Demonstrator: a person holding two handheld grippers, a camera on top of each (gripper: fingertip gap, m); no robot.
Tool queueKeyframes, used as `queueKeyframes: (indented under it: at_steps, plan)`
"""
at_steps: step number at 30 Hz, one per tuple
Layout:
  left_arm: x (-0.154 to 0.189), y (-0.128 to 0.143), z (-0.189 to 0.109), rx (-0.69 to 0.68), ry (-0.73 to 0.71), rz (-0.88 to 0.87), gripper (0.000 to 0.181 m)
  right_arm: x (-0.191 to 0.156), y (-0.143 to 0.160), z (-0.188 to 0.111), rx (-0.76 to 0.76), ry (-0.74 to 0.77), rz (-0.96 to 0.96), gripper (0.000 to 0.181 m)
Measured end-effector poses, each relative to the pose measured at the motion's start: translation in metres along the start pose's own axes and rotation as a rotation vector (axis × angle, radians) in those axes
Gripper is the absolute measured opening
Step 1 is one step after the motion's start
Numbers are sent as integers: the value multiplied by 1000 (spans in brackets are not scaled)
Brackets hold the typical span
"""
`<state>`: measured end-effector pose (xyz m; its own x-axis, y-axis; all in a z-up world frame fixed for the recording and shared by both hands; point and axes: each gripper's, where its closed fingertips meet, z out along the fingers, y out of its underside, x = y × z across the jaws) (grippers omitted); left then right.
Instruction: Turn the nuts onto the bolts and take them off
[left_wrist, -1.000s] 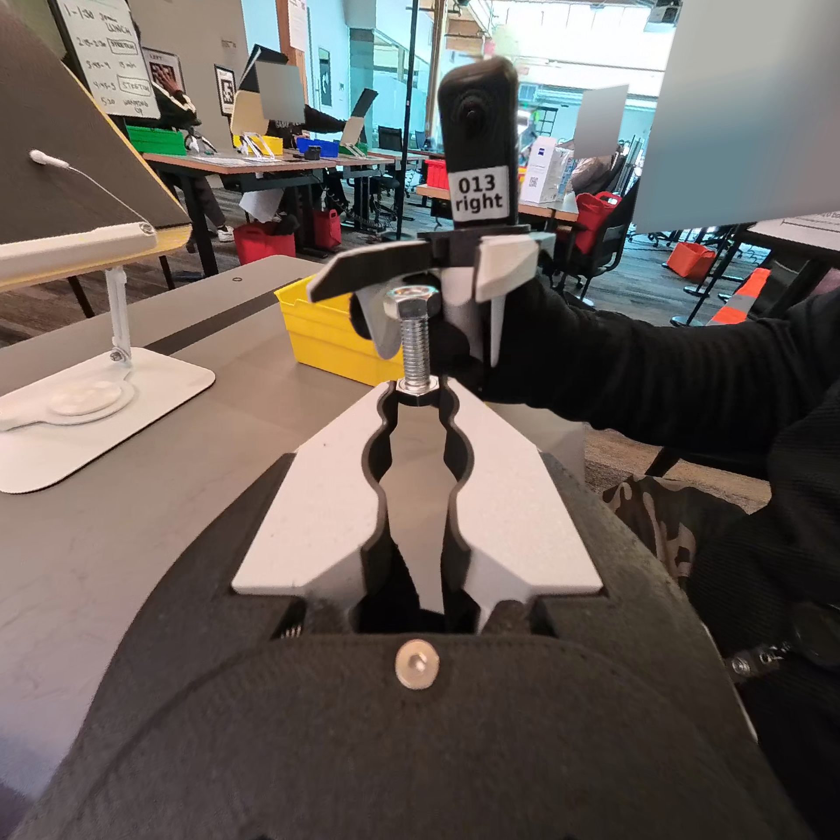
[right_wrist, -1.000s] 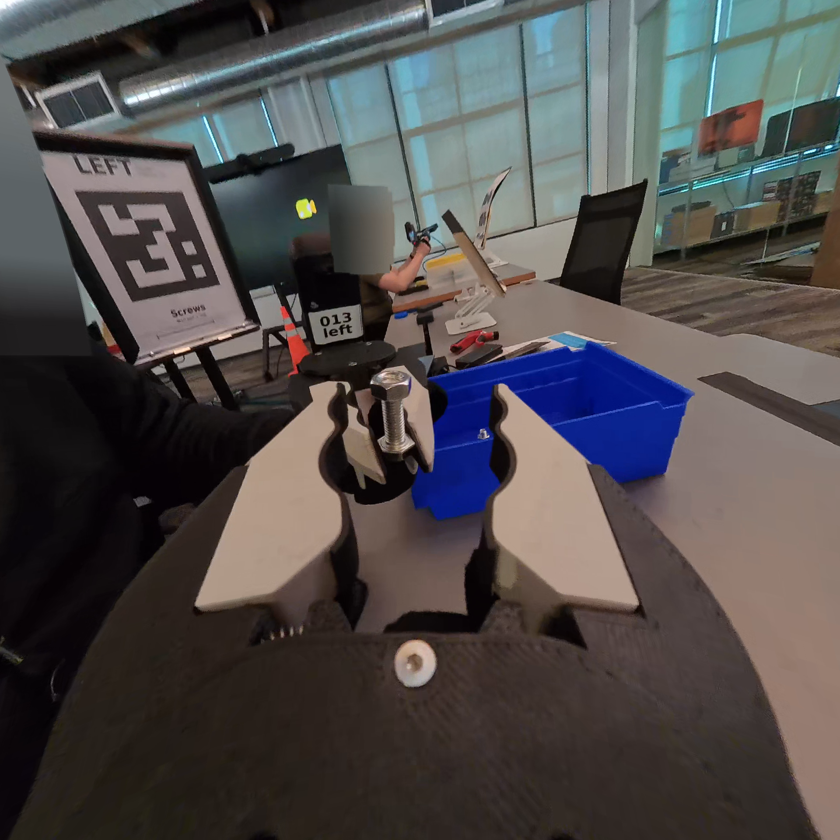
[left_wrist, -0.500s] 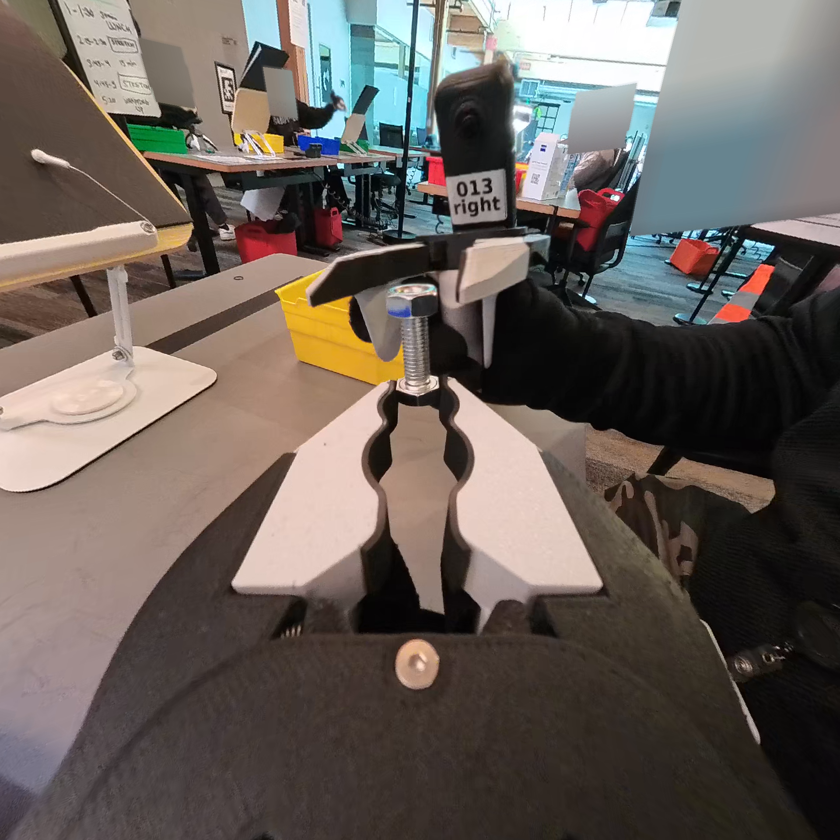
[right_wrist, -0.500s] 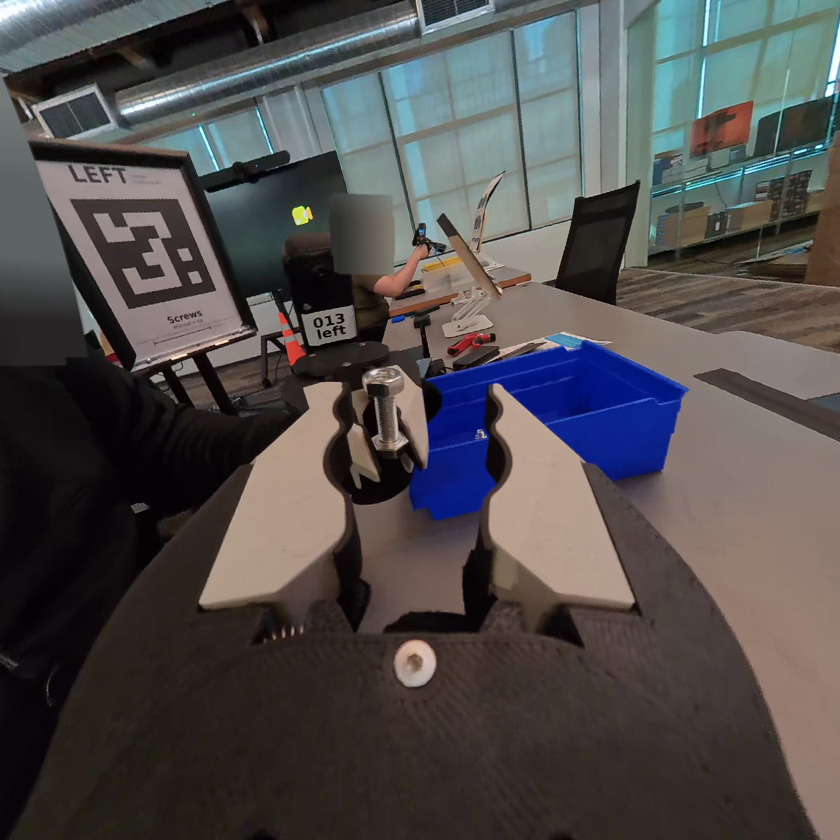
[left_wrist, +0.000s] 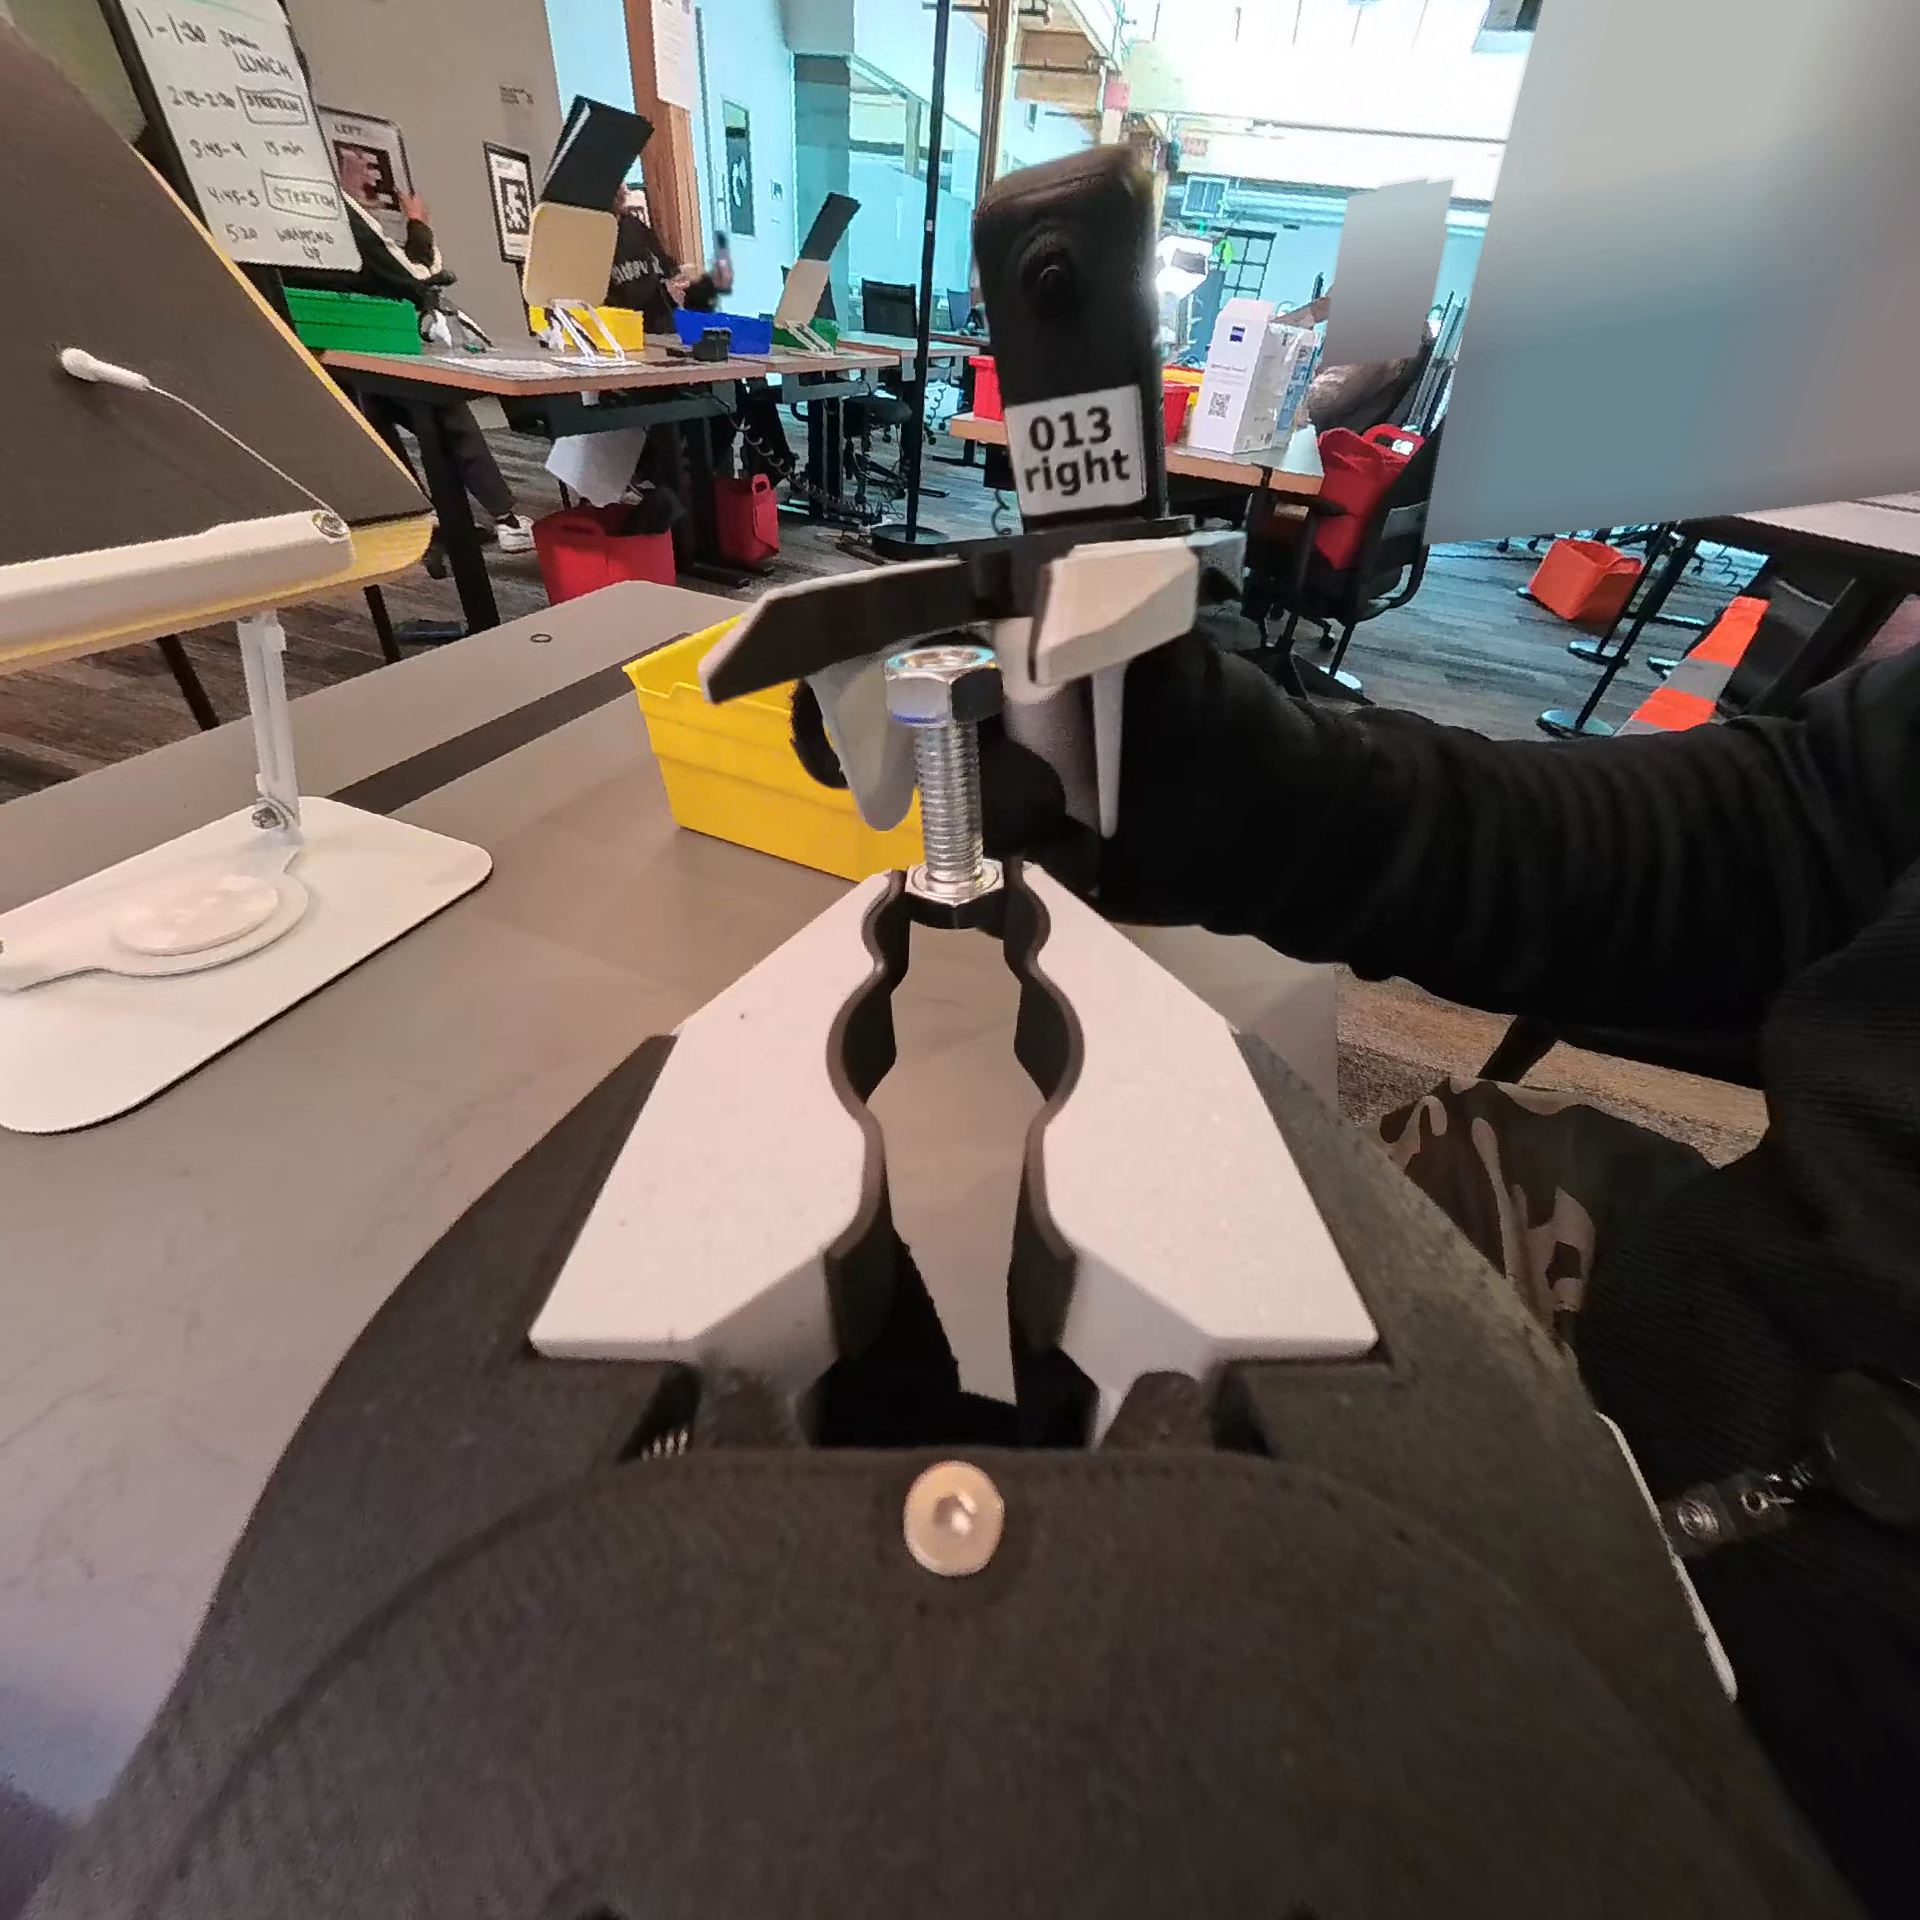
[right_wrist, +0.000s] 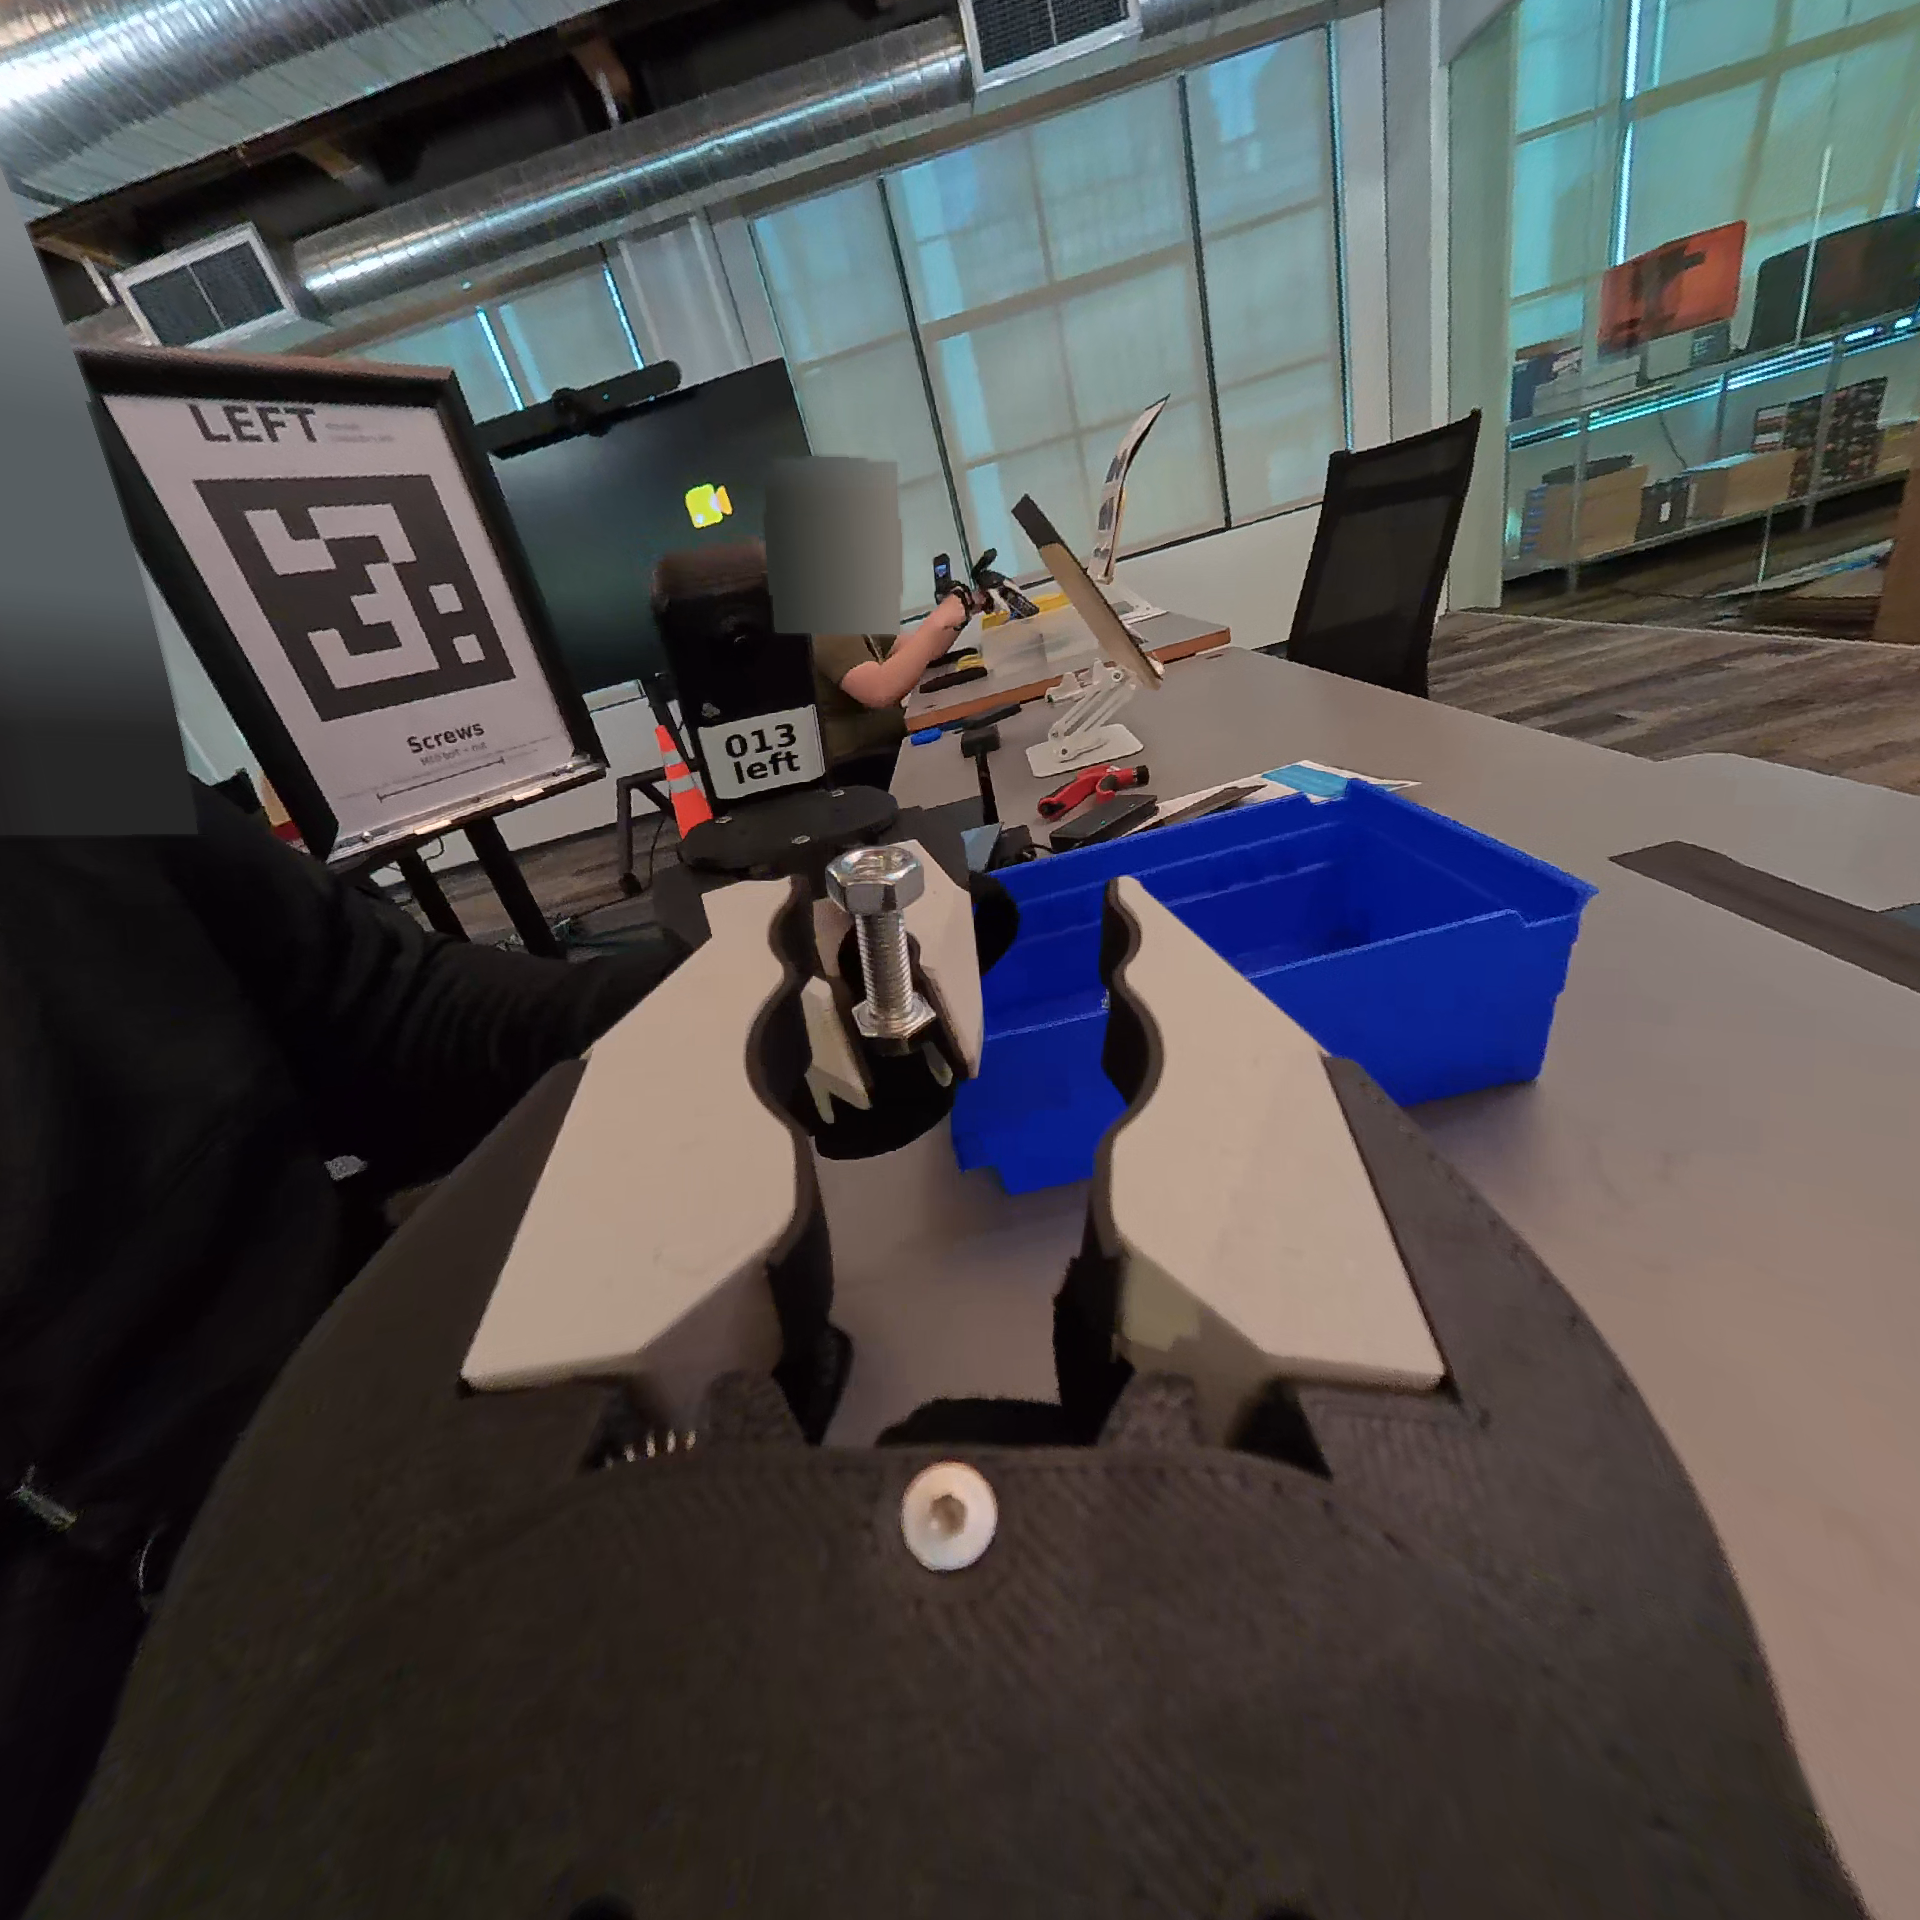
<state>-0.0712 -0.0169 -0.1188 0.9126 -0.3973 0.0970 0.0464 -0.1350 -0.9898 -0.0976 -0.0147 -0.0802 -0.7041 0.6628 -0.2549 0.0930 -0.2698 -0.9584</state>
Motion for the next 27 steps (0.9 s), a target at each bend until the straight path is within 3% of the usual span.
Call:
queueKeyframes:
  at_steps: [5, 6, 7, 14, 20, 22, 27]
  plan:
    - [1, -2, -1, 5, 1, 7, 16, 5, 3, 0, 0, 14, 18, 51]
    - [2, -3, -2, 12, 6, 6, 16, 9, 2, -4, 7, 26, 27, 38]
    - [2, -4, -2, 13, 6, 7, 16, 13, 2, -8, 14, 38, 39, 35]
    - [-1, 0, -1, 3, -2, -4, 17, -2, -2, -1, 12, -15, 4, 52]
    - [1, -1, 0, 1, 1, 6, 16, 3, 3, 0, 8, 1, 29, 51]
    - [1, -3, -1, 12, 8, 1, 16, 9, 0, -6, 25, 15, 37, 41]
    - [0, -1, 0, 6, 0, -4, 17, 5, -4, -7, 33, -2, 27, 48]
